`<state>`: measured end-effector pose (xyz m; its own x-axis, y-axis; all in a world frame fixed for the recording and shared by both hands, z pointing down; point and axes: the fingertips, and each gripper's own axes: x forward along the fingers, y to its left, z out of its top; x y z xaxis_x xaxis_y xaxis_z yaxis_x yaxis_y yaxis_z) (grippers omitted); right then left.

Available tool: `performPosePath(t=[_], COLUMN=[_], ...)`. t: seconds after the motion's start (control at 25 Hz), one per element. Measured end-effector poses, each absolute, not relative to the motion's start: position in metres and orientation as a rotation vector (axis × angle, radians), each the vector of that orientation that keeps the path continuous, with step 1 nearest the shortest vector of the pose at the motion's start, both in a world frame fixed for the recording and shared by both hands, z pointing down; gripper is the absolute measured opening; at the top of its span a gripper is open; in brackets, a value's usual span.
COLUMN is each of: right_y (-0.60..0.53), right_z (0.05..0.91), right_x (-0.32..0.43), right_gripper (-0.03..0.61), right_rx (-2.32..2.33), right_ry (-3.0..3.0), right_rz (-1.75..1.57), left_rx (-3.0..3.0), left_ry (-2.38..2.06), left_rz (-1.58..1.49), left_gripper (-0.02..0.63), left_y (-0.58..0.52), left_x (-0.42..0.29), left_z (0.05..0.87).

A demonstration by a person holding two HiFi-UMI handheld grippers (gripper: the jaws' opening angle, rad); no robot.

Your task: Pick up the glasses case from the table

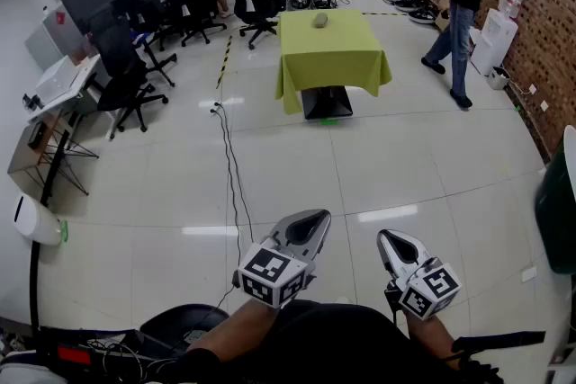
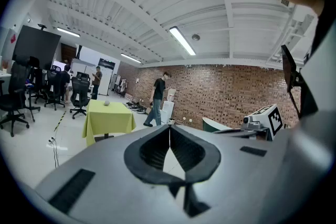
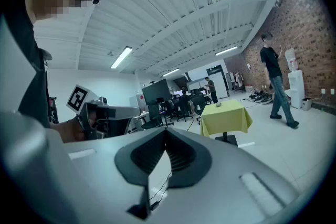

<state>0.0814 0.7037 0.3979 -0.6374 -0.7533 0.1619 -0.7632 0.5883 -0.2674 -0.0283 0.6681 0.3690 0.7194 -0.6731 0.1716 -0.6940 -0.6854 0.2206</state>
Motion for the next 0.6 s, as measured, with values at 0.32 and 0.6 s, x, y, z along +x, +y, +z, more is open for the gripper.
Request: performPosePath(t=[0.32,0.6], right_y=[0.716,0.727], right_z=[0.402,0.397], right_x=[0.105,0.117], right_gripper=[0.002,0.002], right_rx=[1.283,1.249], right_ry=[-2.796,-2.818], right_rz=[0.470,0.448], left_rx=[2.647,2.615], left_ry=[-1.137,-1.122], left_rz=[0.098,0.072], left_gripper=[0.009,0.009], left_y=[0.681,0.693], left_x=[-0.010,0.011], left_z=[0.373,0.373])
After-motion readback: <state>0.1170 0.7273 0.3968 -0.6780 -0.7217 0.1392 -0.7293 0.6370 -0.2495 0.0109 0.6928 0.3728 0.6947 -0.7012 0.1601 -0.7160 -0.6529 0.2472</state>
